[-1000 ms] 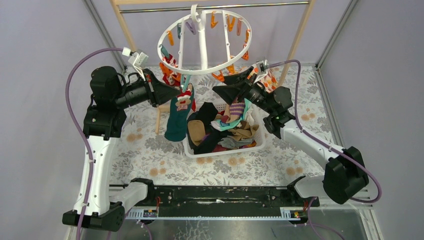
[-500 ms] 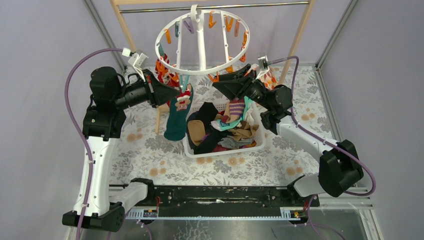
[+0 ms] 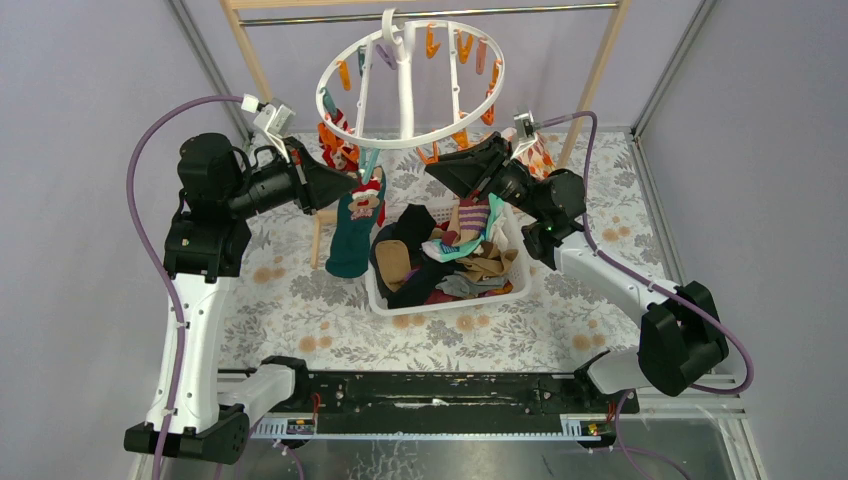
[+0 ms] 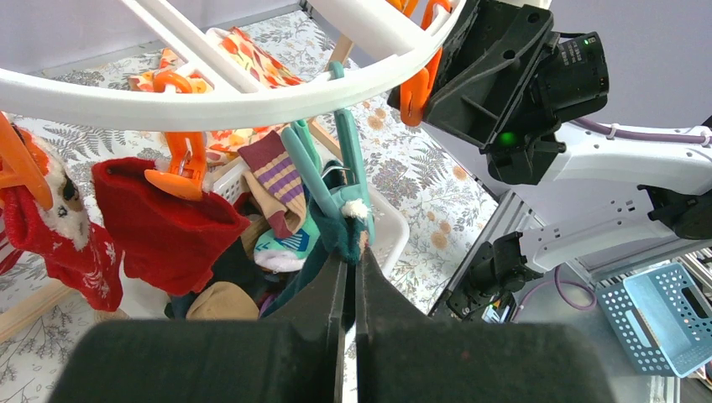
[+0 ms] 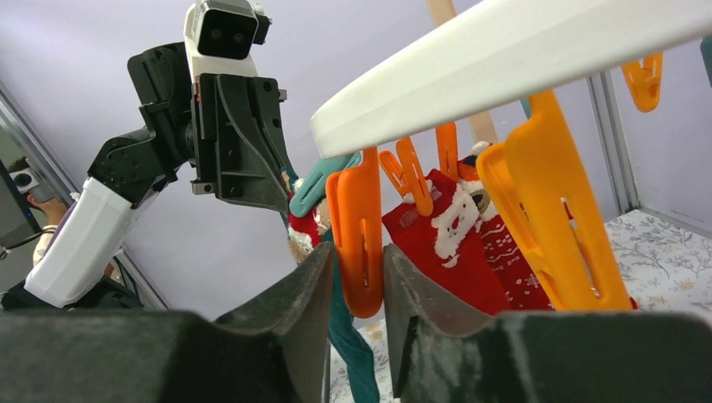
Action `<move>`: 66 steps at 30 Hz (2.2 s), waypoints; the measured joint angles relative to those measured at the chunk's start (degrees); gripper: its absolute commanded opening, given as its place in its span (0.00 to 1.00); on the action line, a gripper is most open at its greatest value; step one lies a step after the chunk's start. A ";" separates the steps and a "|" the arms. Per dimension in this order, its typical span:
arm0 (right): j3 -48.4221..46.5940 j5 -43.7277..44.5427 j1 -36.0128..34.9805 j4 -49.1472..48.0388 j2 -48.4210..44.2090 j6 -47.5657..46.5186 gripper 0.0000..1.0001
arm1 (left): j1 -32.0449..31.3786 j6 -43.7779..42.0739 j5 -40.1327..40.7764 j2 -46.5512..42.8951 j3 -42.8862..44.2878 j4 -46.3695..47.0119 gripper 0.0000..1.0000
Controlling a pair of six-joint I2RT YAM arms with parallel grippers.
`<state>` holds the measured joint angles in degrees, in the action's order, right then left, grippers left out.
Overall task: Clip the socks to the hanger
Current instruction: Open the clamp at the hanger.
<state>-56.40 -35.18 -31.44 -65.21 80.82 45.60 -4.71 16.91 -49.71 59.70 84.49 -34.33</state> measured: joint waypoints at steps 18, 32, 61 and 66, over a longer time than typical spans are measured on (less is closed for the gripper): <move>-3.21 22.84 -12.11 23.74 -7.43 -25.09 0.00 | 0.00 -0.81 10.27 0.52 0.83 -3.02 0.67; -8.46 52.50 -28.74 28.33 -2.40 -48.70 0.00 | -0.02 0.37 9.79 -0.90 1.33 -2.91 0.77; -14.38 58.73 -33.09 25.11 4.79 -55.32 0.00 | -4.96 11.93 5.31 10.43 4.85 4.44 0.62; -15.23 59.56 -33.18 25.07 5.42 -55.63 0.00 | -5.01 13.55 5.75 10.47 4.85 6.10 0.45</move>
<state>-71.64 24.38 -64.62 -40.14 86.24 -10.02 -9.72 30.46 -43.97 70.17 89.34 -28.23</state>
